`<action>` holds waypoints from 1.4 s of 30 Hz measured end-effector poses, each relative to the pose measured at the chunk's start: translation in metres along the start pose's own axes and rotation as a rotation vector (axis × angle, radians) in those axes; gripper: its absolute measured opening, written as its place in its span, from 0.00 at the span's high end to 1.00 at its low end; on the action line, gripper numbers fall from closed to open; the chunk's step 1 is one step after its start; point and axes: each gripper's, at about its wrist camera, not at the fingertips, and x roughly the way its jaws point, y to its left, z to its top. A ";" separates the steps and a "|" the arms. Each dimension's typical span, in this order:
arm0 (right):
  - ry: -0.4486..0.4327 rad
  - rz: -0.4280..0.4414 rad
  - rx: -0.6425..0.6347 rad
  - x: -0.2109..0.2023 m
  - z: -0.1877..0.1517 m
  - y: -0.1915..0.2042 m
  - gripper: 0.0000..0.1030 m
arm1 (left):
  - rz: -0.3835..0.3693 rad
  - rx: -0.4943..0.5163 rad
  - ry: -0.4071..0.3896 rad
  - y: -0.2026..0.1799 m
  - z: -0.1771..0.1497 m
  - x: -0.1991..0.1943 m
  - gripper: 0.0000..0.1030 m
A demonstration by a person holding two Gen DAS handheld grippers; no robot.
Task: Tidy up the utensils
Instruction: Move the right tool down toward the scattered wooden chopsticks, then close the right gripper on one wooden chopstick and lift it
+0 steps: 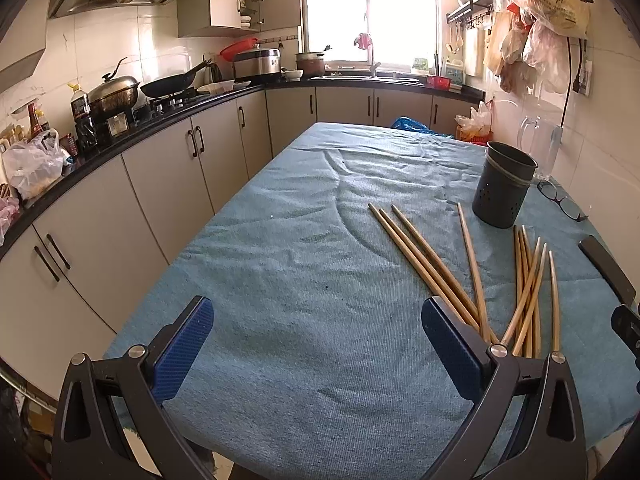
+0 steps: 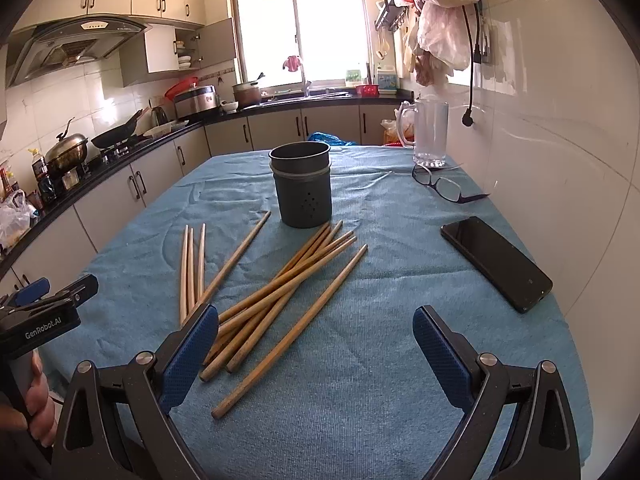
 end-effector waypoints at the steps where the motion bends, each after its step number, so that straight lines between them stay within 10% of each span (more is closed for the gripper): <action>1: 0.003 0.002 0.003 0.001 0.000 -0.001 0.04 | -0.001 0.001 0.004 0.000 0.001 0.001 0.00; 9: 0.069 0.001 0.081 0.017 0.009 -0.023 0.17 | -0.030 -0.012 0.036 0.010 0.003 0.009 0.00; 16: 0.257 0.051 0.236 0.060 0.027 -0.058 0.55 | -0.118 0.041 0.076 0.006 0.009 0.016 0.10; 22: 0.388 0.115 0.345 0.099 0.044 -0.072 0.60 | -0.238 0.078 0.171 -0.009 0.031 0.033 0.42; 42: 0.572 0.007 0.208 0.169 0.065 -0.055 0.91 | -0.358 0.069 0.400 -0.046 0.085 0.112 0.44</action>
